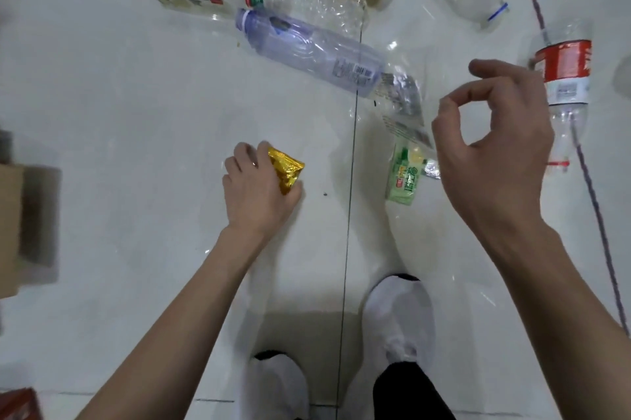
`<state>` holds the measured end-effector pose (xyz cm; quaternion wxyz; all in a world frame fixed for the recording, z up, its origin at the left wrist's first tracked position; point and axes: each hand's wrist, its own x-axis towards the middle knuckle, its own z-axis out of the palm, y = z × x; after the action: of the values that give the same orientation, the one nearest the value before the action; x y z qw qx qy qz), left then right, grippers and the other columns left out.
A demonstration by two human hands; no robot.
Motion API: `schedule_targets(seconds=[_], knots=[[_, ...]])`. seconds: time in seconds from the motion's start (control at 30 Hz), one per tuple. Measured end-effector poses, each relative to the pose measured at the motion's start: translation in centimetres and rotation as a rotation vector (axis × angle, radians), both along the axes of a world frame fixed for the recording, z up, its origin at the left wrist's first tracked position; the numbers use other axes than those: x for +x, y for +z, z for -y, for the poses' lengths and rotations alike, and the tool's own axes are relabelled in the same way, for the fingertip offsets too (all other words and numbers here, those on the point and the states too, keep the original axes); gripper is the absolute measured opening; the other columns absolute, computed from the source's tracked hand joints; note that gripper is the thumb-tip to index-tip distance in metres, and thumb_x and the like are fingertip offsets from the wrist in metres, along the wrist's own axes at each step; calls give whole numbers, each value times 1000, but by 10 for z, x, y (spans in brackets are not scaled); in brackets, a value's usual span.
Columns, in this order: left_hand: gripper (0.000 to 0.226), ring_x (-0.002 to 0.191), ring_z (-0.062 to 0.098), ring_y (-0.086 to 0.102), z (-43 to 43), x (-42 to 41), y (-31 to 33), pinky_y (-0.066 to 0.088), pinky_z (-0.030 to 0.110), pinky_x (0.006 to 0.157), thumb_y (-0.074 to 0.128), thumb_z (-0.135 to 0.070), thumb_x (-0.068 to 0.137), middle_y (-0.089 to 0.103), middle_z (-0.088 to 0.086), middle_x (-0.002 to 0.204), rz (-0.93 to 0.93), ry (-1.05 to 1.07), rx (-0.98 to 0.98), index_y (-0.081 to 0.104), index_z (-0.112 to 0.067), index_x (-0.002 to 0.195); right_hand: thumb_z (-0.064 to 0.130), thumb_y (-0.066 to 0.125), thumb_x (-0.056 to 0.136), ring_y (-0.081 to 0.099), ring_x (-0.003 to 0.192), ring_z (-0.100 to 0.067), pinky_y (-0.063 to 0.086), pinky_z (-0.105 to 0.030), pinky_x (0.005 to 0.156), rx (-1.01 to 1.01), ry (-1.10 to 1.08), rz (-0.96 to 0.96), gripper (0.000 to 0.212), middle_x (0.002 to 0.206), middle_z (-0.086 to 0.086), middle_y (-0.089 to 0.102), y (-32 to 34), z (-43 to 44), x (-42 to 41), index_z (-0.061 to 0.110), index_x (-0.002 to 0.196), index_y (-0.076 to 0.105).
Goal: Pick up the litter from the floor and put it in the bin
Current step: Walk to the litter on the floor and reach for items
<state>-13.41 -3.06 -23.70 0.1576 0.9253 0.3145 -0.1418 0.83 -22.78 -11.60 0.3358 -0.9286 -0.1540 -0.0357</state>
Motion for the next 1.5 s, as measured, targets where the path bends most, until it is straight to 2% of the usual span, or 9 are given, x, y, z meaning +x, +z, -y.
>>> schedule_targets(seconds=[0.2,0.4,0.7,0.87,0.97,1.1,1.3,1.43,1.5], knots=[[49,92,34,48,9,17,-7,47,46,75,64,-19,72,48,13,108,96,14,-79,49,-12,118,16,60,92,47,121,-8,29,-6,96,8,18,57,9,125,-14,58,-14,-1,14,7,93,63],[42,103,35,53,4,19,39,50,47,82,59,-16,85,49,14,121,151,6,-194,55,-13,127,14,61,91,52,121,-14,32,-11,97,22,23,79,9,123,-15,60,29,1,17,6,92,64],[45,103,19,56,13,43,325,51,36,87,58,-15,86,41,1,126,381,18,-325,51,-19,131,14,62,89,57,119,-23,43,-27,100,122,-75,-37,6,122,-13,59,254,21,-11,9,91,64],[43,100,9,52,34,62,520,48,28,82,61,-15,88,38,-7,118,510,-111,-343,52,-19,129,14,64,90,56,117,-20,36,-13,97,191,-176,-62,11,123,-9,58,423,37,-23,22,89,58],[41,97,9,52,48,68,630,48,26,80,60,-20,89,39,-7,117,553,-160,-381,52,-21,129,12,64,90,56,113,-16,31,-6,94,221,-254,-40,6,122,-8,58,518,48,-34,17,89,61],[43,95,-8,41,69,67,739,35,4,82,61,-15,89,45,2,124,599,-267,-403,52,-16,130,16,62,89,53,110,-11,31,-8,95,232,-366,21,1,122,-6,58,611,66,-60,17,90,61],[42,97,7,53,124,46,821,49,30,85,60,-22,91,41,-8,123,594,-447,-515,51,-23,132,13,65,90,54,118,-13,32,-8,96,257,-590,27,9,122,1,56,687,107,-132,21,90,61],[43,96,-8,43,182,26,831,33,0,84,60,-21,91,41,-5,125,557,-592,-556,50,-21,132,16,65,90,52,120,-9,28,-3,98,299,-750,-7,17,122,6,54,695,149,-187,30,85,58],[43,96,-5,43,216,11,826,33,-1,83,60,-21,91,42,-4,124,526,-661,-584,50,-21,133,18,64,90,49,122,-4,25,-1,97,314,-827,-45,21,123,10,52,691,174,-216,36,83,55]])
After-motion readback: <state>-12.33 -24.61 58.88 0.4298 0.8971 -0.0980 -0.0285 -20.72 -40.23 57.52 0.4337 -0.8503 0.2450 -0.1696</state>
